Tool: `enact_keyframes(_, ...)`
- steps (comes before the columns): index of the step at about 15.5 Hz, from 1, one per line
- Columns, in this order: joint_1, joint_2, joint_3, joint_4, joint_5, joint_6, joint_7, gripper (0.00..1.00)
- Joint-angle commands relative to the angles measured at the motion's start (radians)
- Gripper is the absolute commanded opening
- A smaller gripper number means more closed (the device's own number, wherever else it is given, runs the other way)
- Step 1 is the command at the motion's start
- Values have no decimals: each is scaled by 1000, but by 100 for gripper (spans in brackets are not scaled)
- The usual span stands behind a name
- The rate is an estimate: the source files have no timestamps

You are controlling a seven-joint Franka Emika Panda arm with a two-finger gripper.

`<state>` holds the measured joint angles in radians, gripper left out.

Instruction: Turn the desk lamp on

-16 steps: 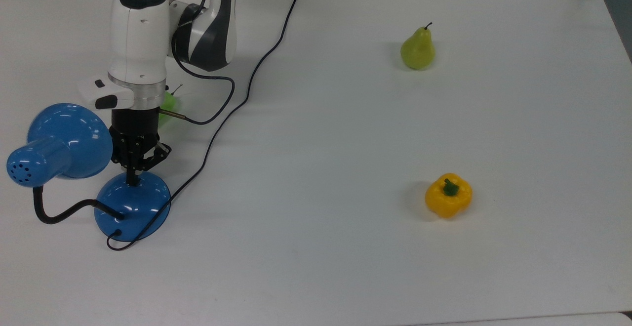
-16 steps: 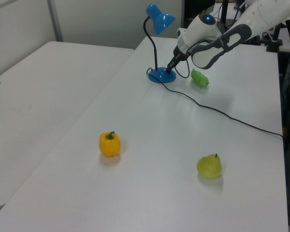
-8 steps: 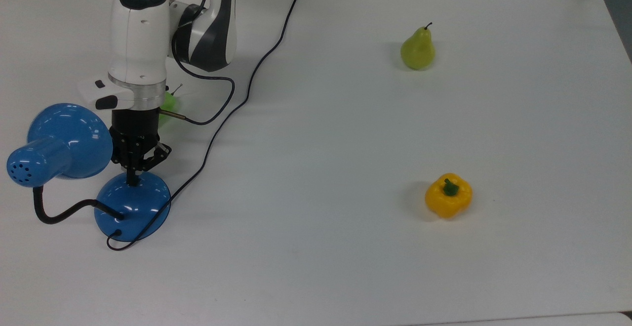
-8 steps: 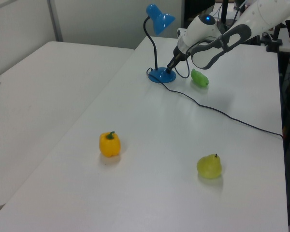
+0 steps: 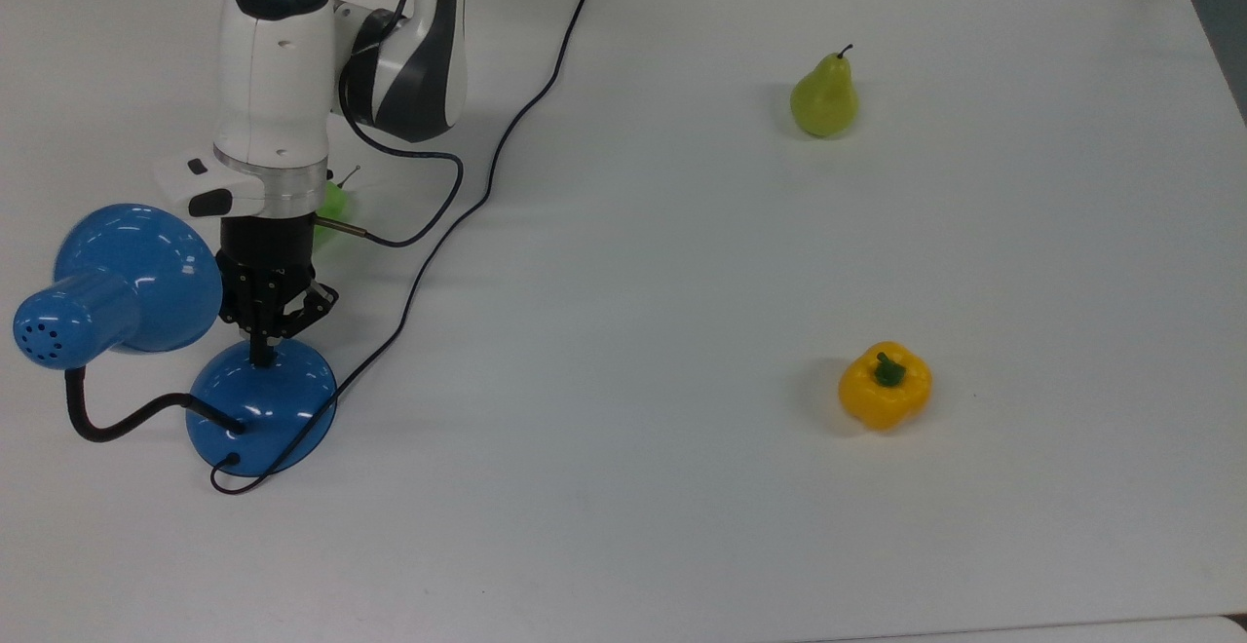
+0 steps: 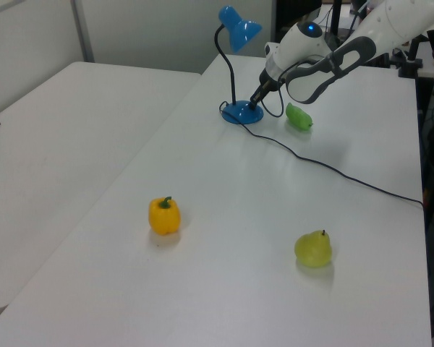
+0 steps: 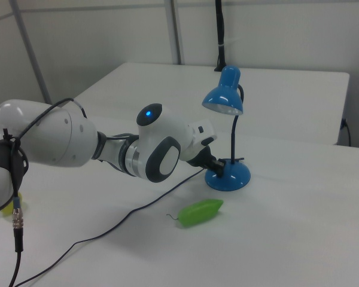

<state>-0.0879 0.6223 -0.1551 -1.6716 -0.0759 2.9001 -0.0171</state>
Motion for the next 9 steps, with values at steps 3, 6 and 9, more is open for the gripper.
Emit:
enact_keyframes(3, -3, 62, -3, 4, 5, 19, -9, 0)
enact_keyframes(6, -3, 57, -3, 6, 5, 28, -7, 0)
enact_keyframes(9, -6, 56, -3, 6, 4, 71, -9, 0)
